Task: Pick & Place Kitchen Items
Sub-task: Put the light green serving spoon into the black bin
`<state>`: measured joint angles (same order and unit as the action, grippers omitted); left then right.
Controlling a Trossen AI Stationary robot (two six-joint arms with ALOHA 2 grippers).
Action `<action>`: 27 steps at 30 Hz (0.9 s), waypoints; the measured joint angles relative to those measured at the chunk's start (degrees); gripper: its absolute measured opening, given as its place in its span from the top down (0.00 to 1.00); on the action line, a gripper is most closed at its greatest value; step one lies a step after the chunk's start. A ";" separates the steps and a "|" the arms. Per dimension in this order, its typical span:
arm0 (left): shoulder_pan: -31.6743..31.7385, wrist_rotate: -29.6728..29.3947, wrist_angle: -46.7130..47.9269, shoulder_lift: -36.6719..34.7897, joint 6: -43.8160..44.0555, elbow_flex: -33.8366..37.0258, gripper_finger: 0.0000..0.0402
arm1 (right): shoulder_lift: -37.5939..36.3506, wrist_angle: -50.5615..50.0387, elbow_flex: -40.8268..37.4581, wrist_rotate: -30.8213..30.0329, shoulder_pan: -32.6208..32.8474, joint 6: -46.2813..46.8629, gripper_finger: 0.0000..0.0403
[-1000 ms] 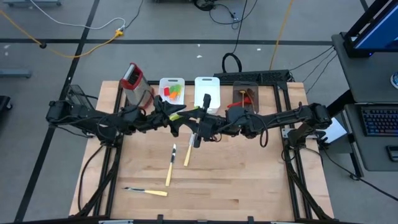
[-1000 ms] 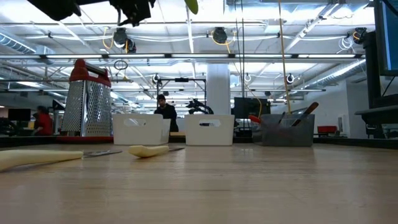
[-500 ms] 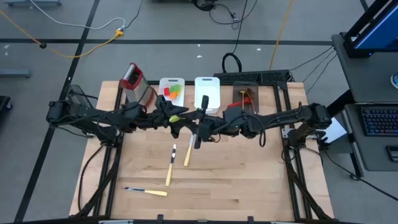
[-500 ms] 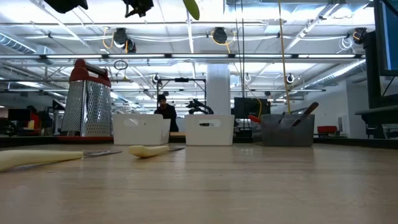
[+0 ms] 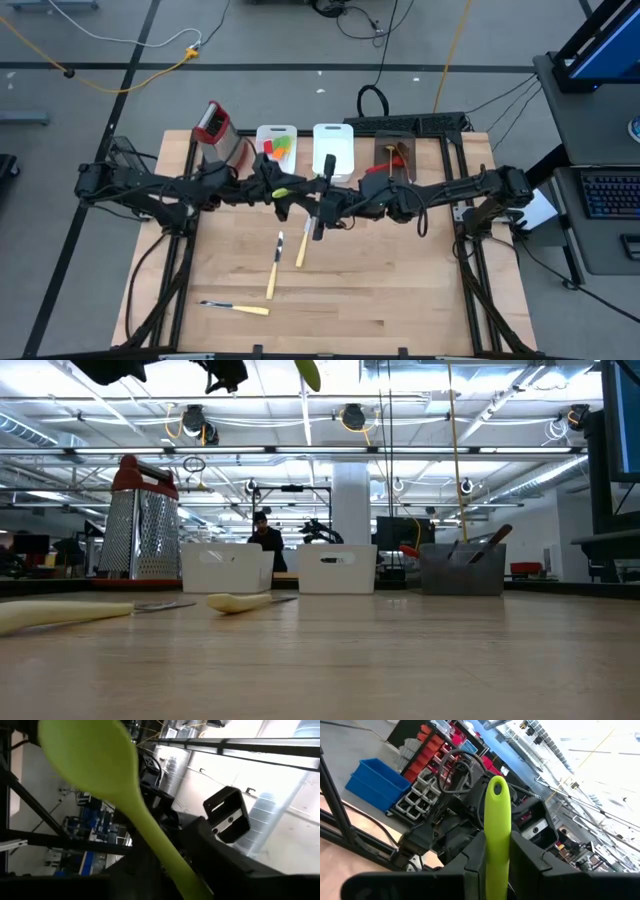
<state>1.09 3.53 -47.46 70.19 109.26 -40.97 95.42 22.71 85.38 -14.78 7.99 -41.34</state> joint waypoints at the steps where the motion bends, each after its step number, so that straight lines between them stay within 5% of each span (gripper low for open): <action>1: 0.28 0.43 0.00 -0.01 -0.11 0.00 0.67 | 0.00 -0.04 0.00 0.16 0.00 -0.10 0.86; 8: 2.10 4.12 0.06 -0.14 -7.22 -0.07 0.95 | 0.13 -1.54 -0.11 0.11 0.93 0.48 0.88; 18: 3.91 7.20 4.49 0.13 -14.43 0.13 0.95 | -0.02 -2.01 0.07 -0.36 1.65 0.71 0.96; 27: 5.49 7.04 9.02 0.06 -28.74 0.09 0.95 | -1.48 -2.52 0.00 -1.82 3.06 9.42 0.90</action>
<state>6.58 10.56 -38.44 70.25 80.52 -40.88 93.94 20.19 85.38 -16.60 11.05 -31.92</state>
